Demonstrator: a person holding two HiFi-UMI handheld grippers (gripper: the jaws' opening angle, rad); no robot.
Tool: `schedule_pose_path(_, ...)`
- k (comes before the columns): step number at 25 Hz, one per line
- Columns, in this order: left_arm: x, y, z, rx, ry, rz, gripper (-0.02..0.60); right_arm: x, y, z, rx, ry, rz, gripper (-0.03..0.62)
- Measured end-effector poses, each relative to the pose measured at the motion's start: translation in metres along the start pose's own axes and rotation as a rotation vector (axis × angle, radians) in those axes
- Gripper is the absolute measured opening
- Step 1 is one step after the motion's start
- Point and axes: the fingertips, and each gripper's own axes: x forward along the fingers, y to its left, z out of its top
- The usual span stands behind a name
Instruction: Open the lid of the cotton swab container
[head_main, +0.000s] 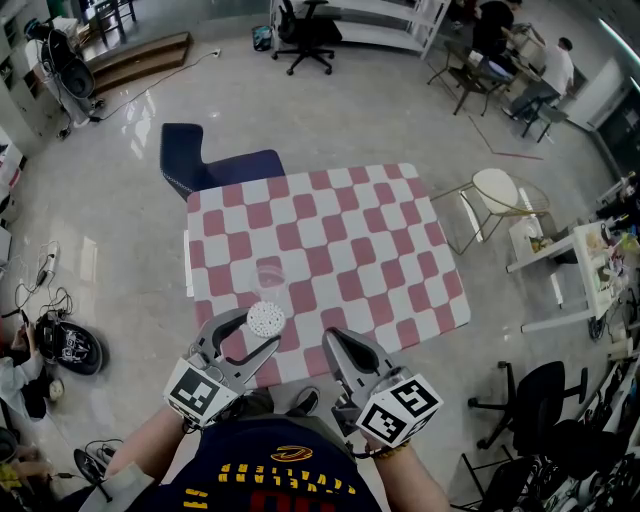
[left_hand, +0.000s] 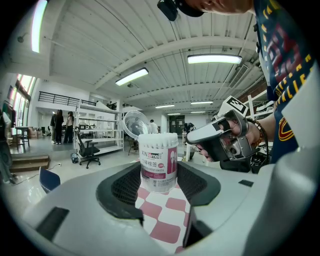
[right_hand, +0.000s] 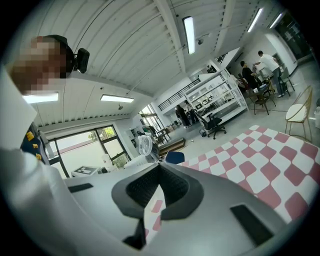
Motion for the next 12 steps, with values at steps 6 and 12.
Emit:
schedule_pose_path(6,-0.0008,-0.0001,0.0011,-0.003,-0.002,0.001,0.232,-0.0003,0.0003,0.0003,0.002,0.001,-0.002,0.011)
schedule_pose_path(12,-0.0007,-0.0017,0.0005,0.001,-0.002,0.003,0.232,-0.0021,-0.0011,-0.0004,0.006,0.001,-0.005,0.011)
